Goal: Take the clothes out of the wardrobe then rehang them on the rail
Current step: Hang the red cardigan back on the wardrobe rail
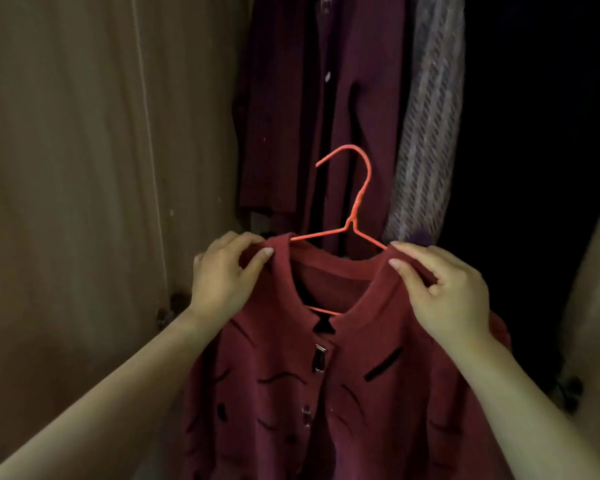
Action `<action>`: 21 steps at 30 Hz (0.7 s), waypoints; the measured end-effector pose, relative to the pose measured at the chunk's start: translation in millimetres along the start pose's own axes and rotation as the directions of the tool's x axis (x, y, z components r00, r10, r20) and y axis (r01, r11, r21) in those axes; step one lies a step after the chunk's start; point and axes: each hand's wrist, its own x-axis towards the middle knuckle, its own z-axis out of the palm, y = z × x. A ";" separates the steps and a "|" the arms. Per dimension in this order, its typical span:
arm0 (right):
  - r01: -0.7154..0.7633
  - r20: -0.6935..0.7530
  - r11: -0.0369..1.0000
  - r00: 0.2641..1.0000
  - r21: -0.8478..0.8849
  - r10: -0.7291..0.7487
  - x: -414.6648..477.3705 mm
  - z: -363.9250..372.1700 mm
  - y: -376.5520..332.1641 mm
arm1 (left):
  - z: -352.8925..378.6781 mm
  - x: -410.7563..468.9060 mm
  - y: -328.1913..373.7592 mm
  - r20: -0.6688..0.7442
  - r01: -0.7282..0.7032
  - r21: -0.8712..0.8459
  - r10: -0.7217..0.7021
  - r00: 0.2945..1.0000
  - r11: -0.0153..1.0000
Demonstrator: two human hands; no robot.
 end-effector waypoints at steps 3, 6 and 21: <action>0.034 -0.096 0.999 0.995 -0.034 -0.037 75.8 34.2 6.9 | 13.1 83.8 -15.1 -0.103 -0.023 -0.056 0.017 0.995 0.998; 0.031 -0.160 0.996 0.986 -0.082 -0.044 150.5 63.3 11.1 | 26.1 169.2 -28.5 -0.137 -0.083 -0.078 0.072 0.988 0.994; 0.047 -0.346 0.958 0.927 -0.283 -0.148 449.6 139.4 -1.5 | 32.5 460.9 -62.6 -0.441 -0.405 -0.249 0.270 0.856 0.879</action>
